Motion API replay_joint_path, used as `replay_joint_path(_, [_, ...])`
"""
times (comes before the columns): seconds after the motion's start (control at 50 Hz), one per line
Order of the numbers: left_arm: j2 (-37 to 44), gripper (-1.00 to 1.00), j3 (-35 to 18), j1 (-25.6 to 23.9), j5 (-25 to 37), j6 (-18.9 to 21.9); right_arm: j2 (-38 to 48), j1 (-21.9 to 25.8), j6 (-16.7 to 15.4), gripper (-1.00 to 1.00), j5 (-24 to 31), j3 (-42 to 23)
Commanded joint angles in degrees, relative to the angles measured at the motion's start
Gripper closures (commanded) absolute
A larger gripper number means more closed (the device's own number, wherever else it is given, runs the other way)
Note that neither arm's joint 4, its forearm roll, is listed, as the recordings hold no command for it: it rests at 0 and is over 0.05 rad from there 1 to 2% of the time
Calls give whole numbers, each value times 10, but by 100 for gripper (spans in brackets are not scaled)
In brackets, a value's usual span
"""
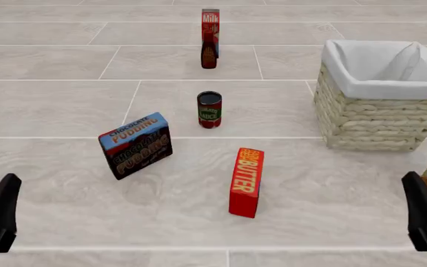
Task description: Pick the tomato sauce and place it in the basket.
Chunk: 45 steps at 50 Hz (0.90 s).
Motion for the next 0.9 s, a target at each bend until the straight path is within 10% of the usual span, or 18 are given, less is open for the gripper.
replay_joint_path(0.02, [3,-100,-1,0,-1,0,-21,-19,1,-100,36,-16])
replay_joint_path(0.54, [3,-100,-1,0,-1,0,-16,-9,-12,-100,41,-24])
replay_joint_path(0.9, [3,-100,-1,0,-1,0,135,44,-24,-100,-57,-65])
